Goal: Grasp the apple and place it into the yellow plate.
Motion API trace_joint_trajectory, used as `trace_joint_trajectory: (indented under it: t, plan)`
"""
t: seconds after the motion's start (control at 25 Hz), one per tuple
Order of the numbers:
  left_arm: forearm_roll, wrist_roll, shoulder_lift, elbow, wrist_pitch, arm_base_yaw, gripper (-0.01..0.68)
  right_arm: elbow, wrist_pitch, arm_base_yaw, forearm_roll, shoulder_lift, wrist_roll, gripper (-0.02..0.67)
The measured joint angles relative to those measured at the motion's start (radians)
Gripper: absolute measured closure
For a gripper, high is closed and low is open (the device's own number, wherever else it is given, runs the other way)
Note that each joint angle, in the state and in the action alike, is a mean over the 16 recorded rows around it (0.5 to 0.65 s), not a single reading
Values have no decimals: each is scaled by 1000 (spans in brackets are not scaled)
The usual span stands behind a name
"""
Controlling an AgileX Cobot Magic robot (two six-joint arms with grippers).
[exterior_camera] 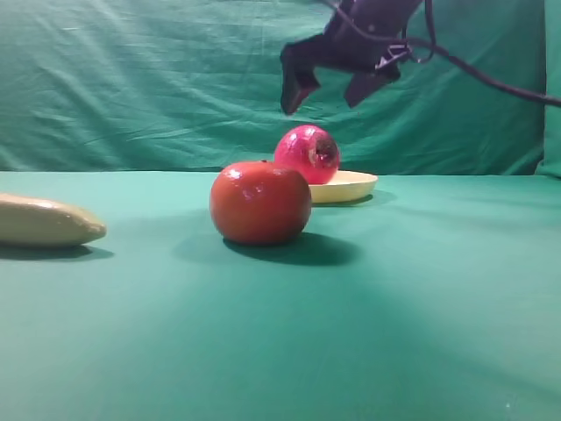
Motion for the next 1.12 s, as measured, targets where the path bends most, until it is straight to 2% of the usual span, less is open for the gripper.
trace_joint_trajectory:
  t: [0.2,0.36,0.72,1.12]
  plan:
    - [0,0,0,0,0,0,516,0,136,-7,-5,-108,53,554]
    - [0,0,0,0,0,0,516,0,233,-8,-7,-184,99,634]
    - [0,0,0,0,0,0,516,56,358,-8,8,-377,169,649]
    - [0,0,0,0,0,0,516,330,320,-8,27,-681,191,649]
